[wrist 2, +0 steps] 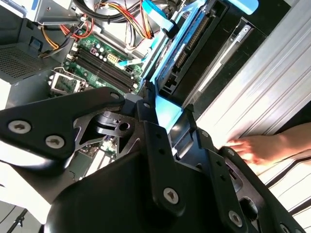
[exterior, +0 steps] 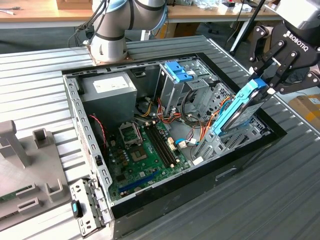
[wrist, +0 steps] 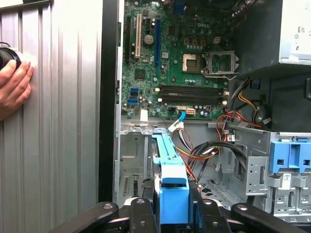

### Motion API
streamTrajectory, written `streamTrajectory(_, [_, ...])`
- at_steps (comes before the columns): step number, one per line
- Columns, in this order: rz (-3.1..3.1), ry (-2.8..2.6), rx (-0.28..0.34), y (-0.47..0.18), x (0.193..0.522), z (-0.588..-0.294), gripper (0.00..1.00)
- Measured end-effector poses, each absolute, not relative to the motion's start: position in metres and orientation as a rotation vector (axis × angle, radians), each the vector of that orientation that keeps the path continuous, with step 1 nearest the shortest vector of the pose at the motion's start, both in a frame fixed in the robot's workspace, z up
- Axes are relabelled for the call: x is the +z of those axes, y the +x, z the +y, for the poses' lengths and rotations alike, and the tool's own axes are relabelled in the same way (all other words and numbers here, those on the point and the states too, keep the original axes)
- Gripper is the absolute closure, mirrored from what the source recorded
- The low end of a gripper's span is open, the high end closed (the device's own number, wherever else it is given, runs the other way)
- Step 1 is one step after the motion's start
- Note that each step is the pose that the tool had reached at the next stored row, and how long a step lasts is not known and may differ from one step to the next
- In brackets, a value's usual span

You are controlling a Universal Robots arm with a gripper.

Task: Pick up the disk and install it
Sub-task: 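Insert the disk into the insertion slot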

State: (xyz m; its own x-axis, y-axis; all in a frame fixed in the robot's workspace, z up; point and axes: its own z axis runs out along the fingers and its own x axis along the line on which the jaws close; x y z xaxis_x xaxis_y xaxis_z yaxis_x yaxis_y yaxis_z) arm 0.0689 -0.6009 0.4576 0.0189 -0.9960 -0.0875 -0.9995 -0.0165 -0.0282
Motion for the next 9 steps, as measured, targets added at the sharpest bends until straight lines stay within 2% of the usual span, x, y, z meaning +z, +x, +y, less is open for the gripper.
streamTrajectory(9, [2.117, -2.186, 0.040, 0.069, 0.446, -0.601, 0.64])
